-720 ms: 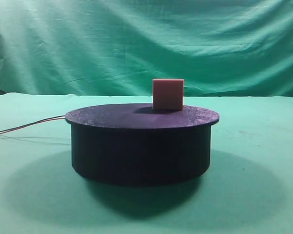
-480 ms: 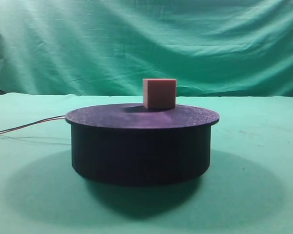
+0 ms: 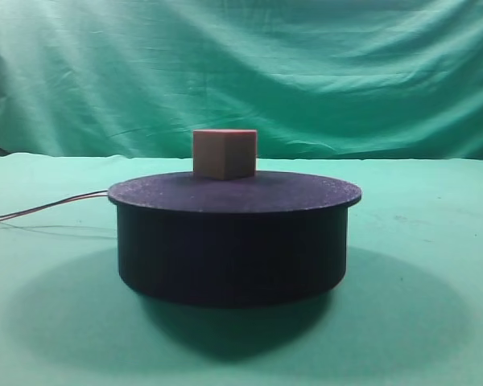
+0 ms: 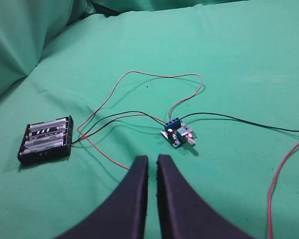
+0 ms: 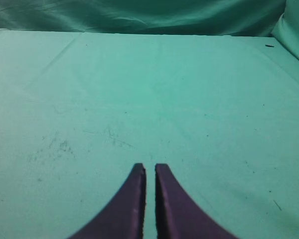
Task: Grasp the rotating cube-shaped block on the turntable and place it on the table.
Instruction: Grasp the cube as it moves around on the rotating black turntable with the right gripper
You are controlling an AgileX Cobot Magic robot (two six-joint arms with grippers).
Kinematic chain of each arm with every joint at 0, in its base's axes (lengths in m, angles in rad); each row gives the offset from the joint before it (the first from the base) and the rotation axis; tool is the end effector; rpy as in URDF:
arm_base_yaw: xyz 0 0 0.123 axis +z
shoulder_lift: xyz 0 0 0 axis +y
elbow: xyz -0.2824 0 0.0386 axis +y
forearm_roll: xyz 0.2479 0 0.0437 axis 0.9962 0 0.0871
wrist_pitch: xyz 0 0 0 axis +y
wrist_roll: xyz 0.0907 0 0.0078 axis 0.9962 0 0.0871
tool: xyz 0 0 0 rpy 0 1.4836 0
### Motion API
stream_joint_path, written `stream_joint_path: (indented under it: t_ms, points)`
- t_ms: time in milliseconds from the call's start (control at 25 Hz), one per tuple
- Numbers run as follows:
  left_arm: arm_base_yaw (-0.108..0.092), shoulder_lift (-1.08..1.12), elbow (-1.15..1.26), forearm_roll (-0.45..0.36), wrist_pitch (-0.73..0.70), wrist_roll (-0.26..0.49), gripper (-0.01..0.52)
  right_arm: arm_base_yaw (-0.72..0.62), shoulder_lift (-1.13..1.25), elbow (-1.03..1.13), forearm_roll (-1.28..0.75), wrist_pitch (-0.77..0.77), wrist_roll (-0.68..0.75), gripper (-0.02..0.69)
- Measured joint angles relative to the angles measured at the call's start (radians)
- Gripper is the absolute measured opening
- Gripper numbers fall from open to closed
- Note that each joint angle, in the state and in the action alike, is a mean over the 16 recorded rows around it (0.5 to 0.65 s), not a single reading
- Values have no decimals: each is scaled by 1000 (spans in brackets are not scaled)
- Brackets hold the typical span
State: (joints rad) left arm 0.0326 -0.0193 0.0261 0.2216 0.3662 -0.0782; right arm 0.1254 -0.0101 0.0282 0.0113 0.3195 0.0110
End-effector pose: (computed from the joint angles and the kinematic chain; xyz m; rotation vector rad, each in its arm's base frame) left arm 0.0521 0.0089 0.1732 0.0343 1.8512 0.1856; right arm 0.0536 0.0071 0.1753 -0.0969 1.8199 0.1072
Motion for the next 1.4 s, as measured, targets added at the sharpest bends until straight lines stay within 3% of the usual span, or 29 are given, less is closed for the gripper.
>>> stream_joint_path:
  t_ms: [320,560,960,1400]
  points:
    - [0,0,0,0,0,0,0,0,2,-16,60,-256,61,48]
    - [0,0,0,0,0,0,0,0,51,-93,104,-292,108,48]
    - [0,0,0,0,0,0,0,0,239,-233,119,-42,74,48]
    - [0,0,0,0,0,0,0,74,570,-408,280,213,-264,18]
